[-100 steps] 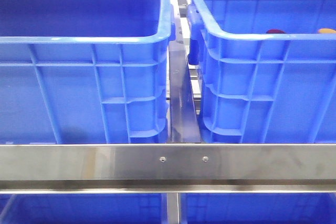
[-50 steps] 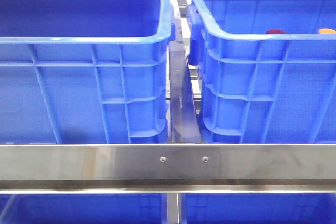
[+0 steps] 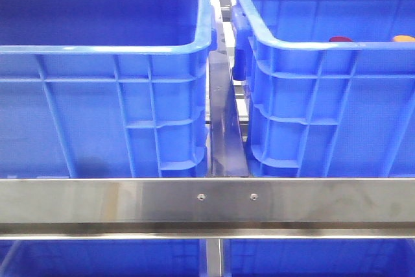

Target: Pick red and yellow buttons and place in box

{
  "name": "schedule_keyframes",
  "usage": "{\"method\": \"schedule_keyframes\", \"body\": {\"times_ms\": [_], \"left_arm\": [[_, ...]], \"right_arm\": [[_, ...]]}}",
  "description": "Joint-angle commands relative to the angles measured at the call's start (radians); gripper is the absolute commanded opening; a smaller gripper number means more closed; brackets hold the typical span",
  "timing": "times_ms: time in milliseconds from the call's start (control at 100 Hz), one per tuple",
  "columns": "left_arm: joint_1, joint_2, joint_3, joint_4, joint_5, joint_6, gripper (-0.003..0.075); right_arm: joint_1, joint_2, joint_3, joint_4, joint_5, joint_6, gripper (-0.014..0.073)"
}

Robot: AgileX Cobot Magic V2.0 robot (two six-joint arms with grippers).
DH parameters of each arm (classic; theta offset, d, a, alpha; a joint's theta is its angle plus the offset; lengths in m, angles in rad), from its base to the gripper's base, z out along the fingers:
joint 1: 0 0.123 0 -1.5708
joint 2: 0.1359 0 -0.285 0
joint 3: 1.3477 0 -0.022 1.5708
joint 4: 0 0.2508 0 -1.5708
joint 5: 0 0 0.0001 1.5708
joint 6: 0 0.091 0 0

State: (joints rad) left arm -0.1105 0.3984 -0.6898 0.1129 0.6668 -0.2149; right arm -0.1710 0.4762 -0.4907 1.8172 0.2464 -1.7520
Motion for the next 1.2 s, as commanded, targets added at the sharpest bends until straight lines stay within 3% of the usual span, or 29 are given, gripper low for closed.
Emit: {"method": "schedule_keyframes", "body": {"times_ms": [0, 1190], "left_arm": [[0.002, 0.007, -0.024, -0.003, -0.072, -0.009, -0.0019], [0.000, 0.007, -0.024, 0.003, -0.103, -0.009, -0.0019]], "right_arm": [[-0.006, 0.002, -0.027, 0.101, 0.032, 0.001, -0.0074], [-0.006, 0.002, -0.027, 0.101, 0.035, 0.001, -0.0068]]}}
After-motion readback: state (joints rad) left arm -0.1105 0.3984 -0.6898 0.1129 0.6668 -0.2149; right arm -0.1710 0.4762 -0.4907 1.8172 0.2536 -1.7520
